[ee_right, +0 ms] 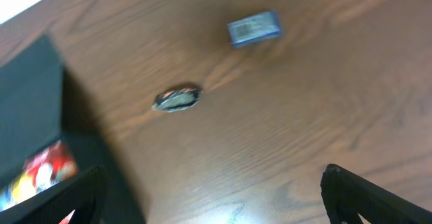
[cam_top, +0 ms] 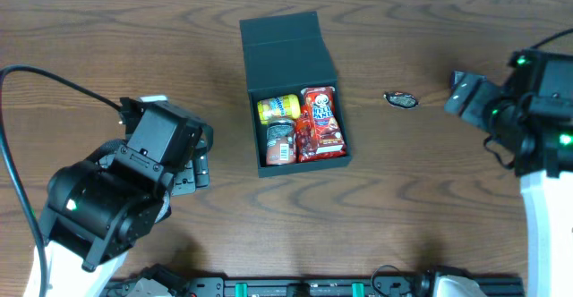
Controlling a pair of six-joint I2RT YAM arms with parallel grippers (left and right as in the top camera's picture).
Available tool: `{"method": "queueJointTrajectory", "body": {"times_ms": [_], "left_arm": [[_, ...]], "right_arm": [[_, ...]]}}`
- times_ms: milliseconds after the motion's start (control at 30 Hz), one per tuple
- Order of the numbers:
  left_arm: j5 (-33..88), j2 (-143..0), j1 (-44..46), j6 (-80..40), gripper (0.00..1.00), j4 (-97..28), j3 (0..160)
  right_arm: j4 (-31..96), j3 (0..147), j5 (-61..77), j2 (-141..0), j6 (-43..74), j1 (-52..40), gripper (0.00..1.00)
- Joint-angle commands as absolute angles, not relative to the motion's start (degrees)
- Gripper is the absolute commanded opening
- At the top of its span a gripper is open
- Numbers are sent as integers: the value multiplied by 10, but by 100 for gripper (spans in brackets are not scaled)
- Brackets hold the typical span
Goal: Pack container
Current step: 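Withdraw the right gripper right toward the blue Eclipse mints tin, then lower the right gripper over the blue Eclipse mints tin and grasp it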
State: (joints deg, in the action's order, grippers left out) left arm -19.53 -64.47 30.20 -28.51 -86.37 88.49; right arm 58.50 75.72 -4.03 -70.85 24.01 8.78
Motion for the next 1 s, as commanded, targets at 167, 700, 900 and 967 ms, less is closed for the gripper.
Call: {"method": "queueJointTrajectory", "body": {"times_ms": [167,700,900,967], "left_arm": [[-182,-640,300,-288,95,-863,886],[-150,-640,300,-288,95,-863,886],[-149,-640,300,-288,95,-863,886],[-147,-640,300,-288,95,-863,886]], "right_arm": [[523,768,-55,-757,347,111,99],[525,768,-77,-787,813,111,98],[444,777,-81,-863,867,111,97],[445,799,-81,-896,870,114,99]]}}
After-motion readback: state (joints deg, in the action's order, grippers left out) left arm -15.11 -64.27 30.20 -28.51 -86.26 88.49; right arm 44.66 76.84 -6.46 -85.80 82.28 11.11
